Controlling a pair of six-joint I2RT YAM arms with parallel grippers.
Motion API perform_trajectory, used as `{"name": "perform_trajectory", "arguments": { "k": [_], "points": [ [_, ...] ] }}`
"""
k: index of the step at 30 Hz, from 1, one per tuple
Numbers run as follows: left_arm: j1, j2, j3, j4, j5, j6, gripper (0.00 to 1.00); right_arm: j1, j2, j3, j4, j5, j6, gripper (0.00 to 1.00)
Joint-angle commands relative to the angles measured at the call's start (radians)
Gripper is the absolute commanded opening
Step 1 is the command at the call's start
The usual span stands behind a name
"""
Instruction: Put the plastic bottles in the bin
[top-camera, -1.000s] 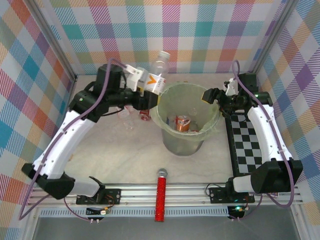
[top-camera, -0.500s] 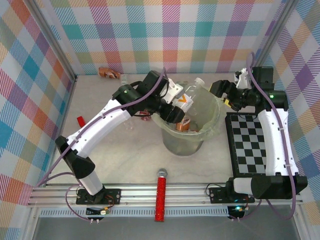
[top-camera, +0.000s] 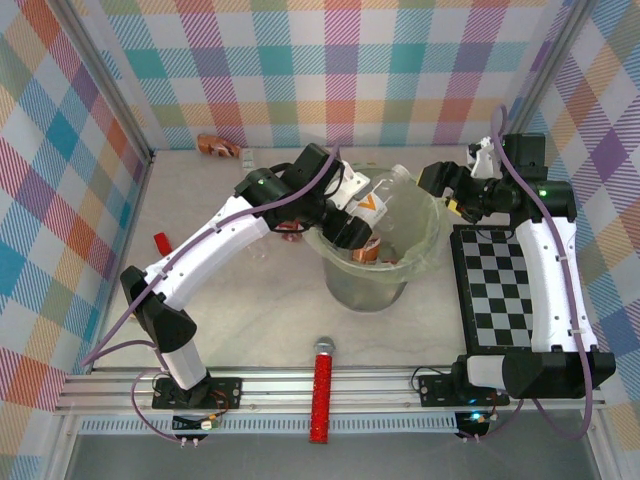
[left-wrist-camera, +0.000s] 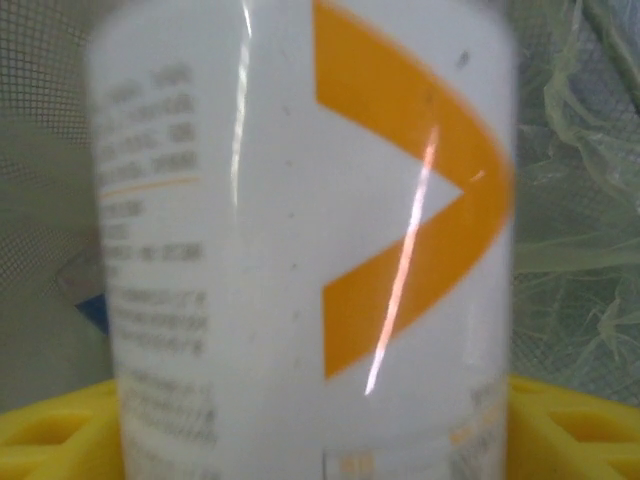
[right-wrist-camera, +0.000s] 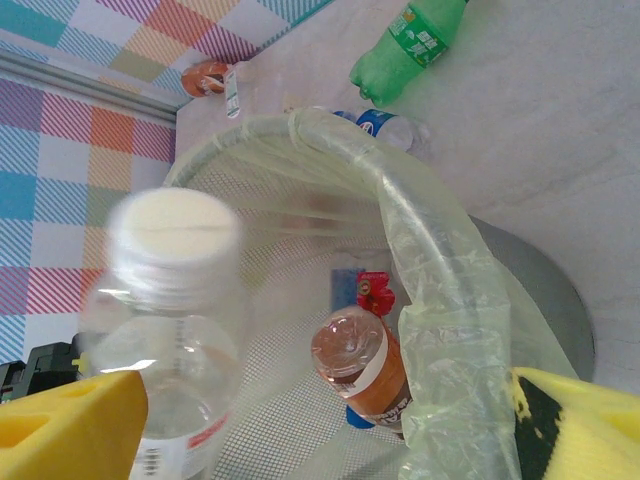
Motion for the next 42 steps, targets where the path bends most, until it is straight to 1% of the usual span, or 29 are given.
{"name": "perform_trajectory", "arguments": {
  "k": [1,4,6,10,13,17,23,26,29,31,34,39,42],
  "points": [
    [-0.005,-0.016,0.013,-0.001,0.004,0.013,0.83,0.000,0.002,0.005,-0.012,-0.019,-0.027,0.91],
    [-0.005,-0.018,0.013,0.003,0.005,0.011,0.88,-0.001,0.004,-0.002,-0.012,-0.023,-0.028,0.91],
    [-0.005,-0.017,0.013,0.005,0.002,0.011,0.89,-0.001,0.007,-0.008,-0.013,-0.026,-0.030,0.91],
    [-0.005,-0.027,0.008,0.022,-0.015,0.003,0.89,-0.001,0.012,-0.031,-0.012,-0.038,-0.031,0.91],
    [0.001,-0.049,0.002,0.040,-0.049,-0.012,0.89,0.005,0.015,-0.052,-0.009,-0.047,-0.030,0.90],
    [0.044,-0.093,-0.010,0.059,-0.060,-0.052,0.89,0.009,0.016,-0.062,-0.013,-0.044,-0.036,0.90],
    [0.178,-0.192,-0.096,0.109,-0.019,-0.114,0.89,0.008,0.018,-0.053,-0.010,-0.044,-0.034,0.90],
    [0.273,-0.245,-0.162,0.149,0.007,-0.152,0.90,0.009,0.021,-0.054,-0.012,-0.038,-0.037,0.90],
    [0.381,-0.279,-0.230,0.183,-0.011,-0.193,0.92,0.009,0.024,-0.057,-0.013,-0.040,-0.039,0.90],
    [0.460,-0.282,-0.278,0.209,-0.035,-0.245,0.92,0.008,0.025,-0.059,-0.015,-0.039,-0.041,0.90],
    [0.543,-0.272,-0.373,0.278,-0.098,-0.339,0.94,0.009,0.023,-0.061,-0.016,-0.038,-0.044,0.90],
    [0.609,-0.223,-0.533,0.396,-0.237,-0.505,0.94,0.008,0.023,-0.062,-0.022,-0.041,-0.050,0.90],
    [0.630,-0.157,-0.595,0.458,-0.280,-0.590,0.96,0.008,0.020,-0.061,-0.027,-0.041,-0.053,0.90]
  ]
}}
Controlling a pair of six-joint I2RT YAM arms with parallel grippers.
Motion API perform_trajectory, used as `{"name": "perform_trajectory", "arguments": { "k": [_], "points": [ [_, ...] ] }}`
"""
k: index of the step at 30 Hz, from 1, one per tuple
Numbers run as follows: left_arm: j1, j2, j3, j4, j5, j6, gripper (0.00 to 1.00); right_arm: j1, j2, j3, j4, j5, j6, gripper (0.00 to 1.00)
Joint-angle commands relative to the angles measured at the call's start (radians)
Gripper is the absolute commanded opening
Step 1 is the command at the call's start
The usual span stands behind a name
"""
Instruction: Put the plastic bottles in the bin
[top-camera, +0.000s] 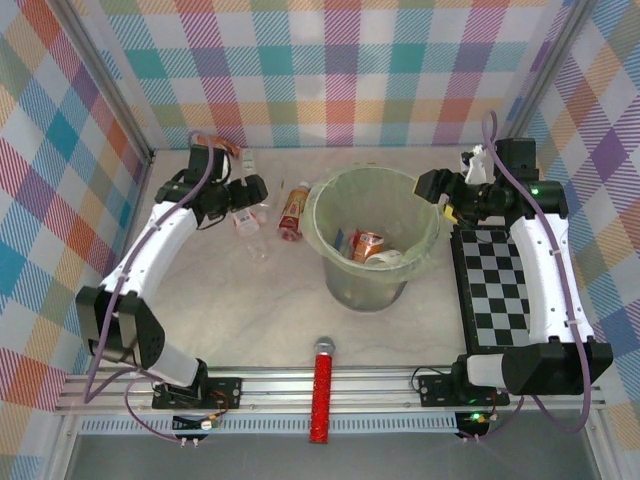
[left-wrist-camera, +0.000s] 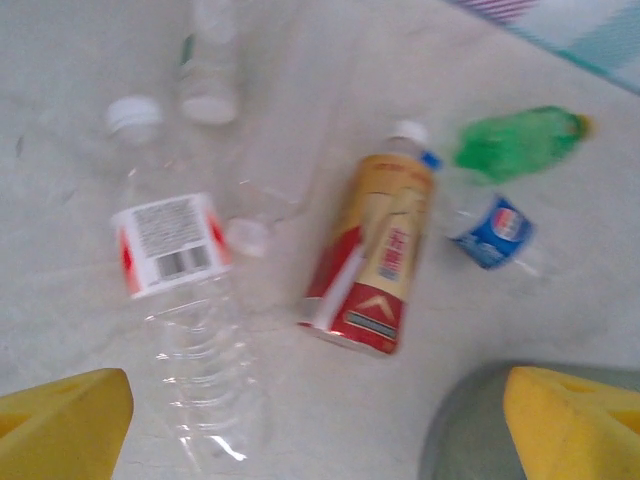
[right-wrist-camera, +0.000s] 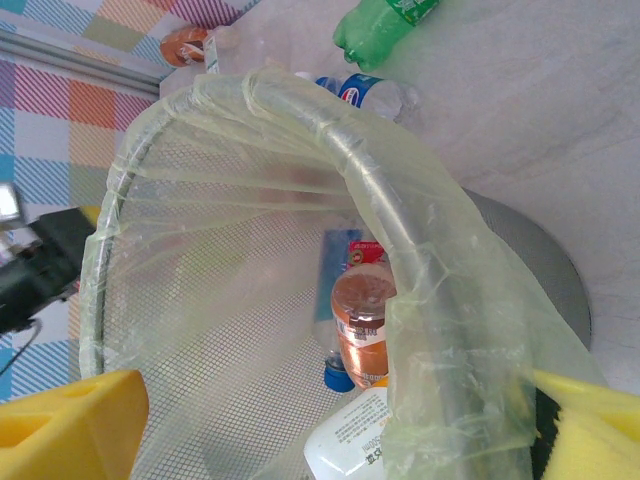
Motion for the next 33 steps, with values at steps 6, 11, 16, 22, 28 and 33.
{"name": "perform_trajectory", "arguments": {
  "k": [6,11,16,22,28,33],
  "points": [
    [0.032,0.226,-0.066,0.158,-0.131,-0.213,0.97,0.005,-0.004,-0.008,-0.028,-0.028,-0.028,0.90],
    [0.032,0.302,-0.097,0.201,-0.163,-0.251,0.95,0.006,-0.012,-0.021,-0.027,-0.023,-0.028,0.90],
    [0.032,0.363,-0.107,0.224,-0.158,-0.254,0.89,0.005,-0.009,-0.025,-0.031,-0.018,-0.031,0.90],
    [0.032,0.377,-0.136,0.243,-0.150,-0.263,0.78,0.005,-0.009,-0.031,-0.023,-0.020,-0.027,0.90],
    [0.031,0.354,-0.142,0.225,-0.147,-0.256,0.67,0.005,-0.012,-0.038,-0.022,-0.023,-0.026,0.90],
    [0.032,0.290,-0.147,0.196,-0.156,-0.235,0.64,0.004,-0.015,-0.046,-0.014,-0.029,-0.017,0.90]
  ]
}}
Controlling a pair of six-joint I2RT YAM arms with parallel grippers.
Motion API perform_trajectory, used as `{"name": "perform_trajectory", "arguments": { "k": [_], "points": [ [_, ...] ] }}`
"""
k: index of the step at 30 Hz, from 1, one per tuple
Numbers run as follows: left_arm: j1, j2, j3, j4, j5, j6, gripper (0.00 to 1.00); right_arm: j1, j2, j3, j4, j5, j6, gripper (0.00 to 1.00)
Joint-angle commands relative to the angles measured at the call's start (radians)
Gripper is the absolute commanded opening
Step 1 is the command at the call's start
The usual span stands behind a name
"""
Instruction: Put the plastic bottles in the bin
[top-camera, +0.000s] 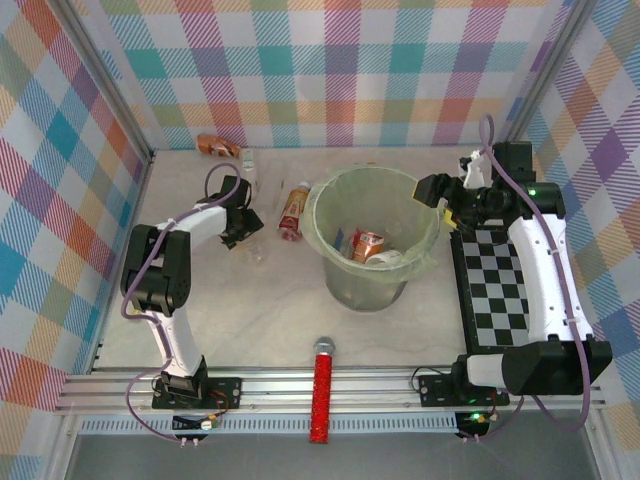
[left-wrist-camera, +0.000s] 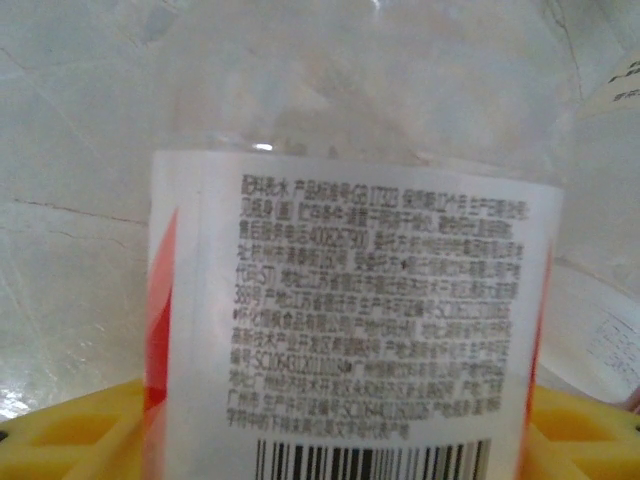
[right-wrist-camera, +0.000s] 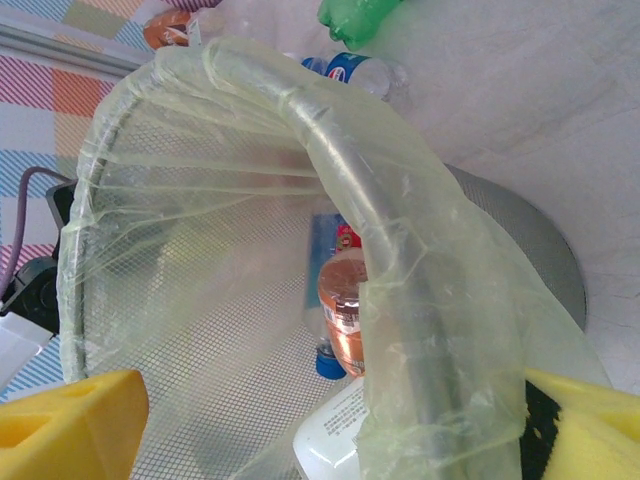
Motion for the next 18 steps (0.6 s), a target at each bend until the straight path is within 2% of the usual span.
{"name": "perform_trajectory", "arguments": {
  "k": [1,9,14,18],
  "points": [
    [0.008,-0.086,-0.013,-0.032,-0.019,0.028,0.64,0.005,-0.015,-0.016,0.002,-0.032,-0.013,0.90],
    [0.010,-0.249,-0.004,-0.089,-0.042,0.085,0.61,0.007,-0.017,-0.034,0.008,-0.033,-0.004,0.90],
    [0.008,-0.410,0.019,-0.108,0.003,0.170,0.59,0.011,-0.025,-0.047,-0.018,0.012,-0.009,0.88],
    [-0.027,-0.541,0.067,-0.123,0.047,0.259,0.57,0.013,-0.034,-0.059,-0.038,0.052,-0.020,0.86]
  ]
}}
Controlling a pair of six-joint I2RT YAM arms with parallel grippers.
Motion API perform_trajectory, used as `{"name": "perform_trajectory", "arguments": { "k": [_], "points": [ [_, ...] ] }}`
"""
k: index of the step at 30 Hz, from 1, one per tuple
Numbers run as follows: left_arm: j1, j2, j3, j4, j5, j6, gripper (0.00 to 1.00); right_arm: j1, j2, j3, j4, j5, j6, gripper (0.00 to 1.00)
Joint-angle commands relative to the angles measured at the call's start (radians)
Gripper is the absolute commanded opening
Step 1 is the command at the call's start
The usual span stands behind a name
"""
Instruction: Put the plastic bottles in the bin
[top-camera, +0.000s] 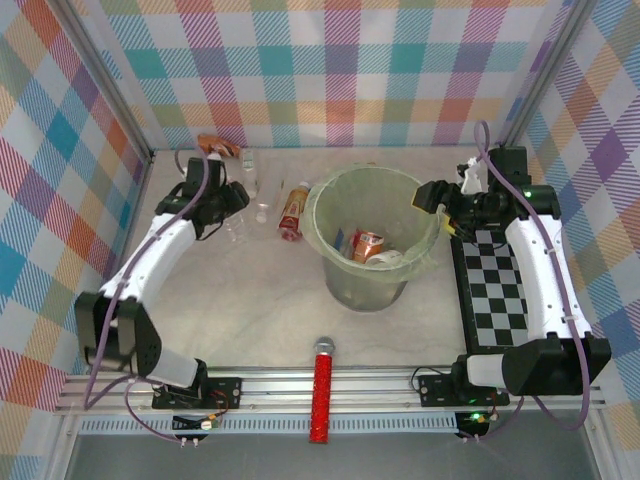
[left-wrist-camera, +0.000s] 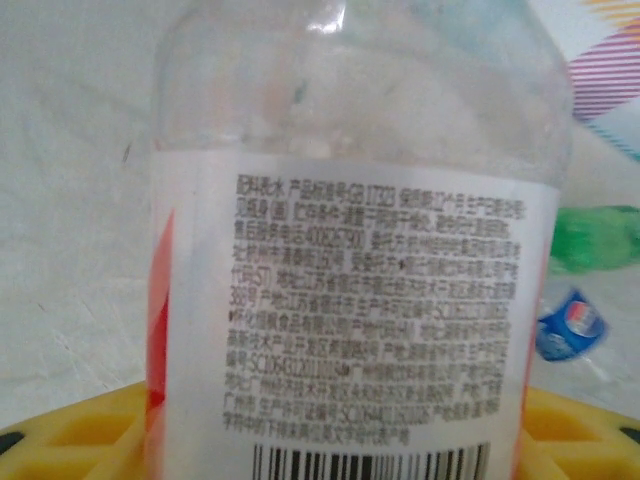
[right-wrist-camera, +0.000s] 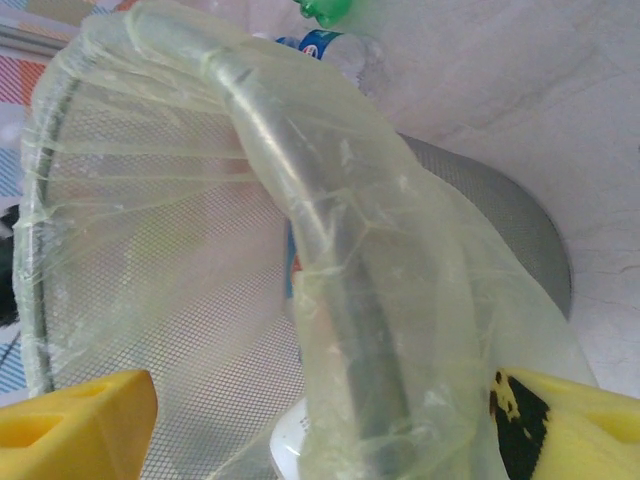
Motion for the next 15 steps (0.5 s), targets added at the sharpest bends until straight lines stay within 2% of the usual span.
{"name": "perform_trajectory", "arguments": {
  "k": [1,7,15],
  "points": [
    [-0.040,-0.112,0.074,-0.030,0.042,0.114,0.56,0.005,-0.033,-0.020,-0.028,0.030,-0.022,0.86],
    [-0.215,-0.190,0.218,-0.041,0.032,0.203,0.55,0.021,-0.043,-0.061,-0.001,0.010,-0.001,0.84],
    [-0.481,-0.101,0.351,0.093,0.125,0.317,0.49,0.057,-0.040,-0.054,0.013,0.016,0.021,0.84]
  ]
}}
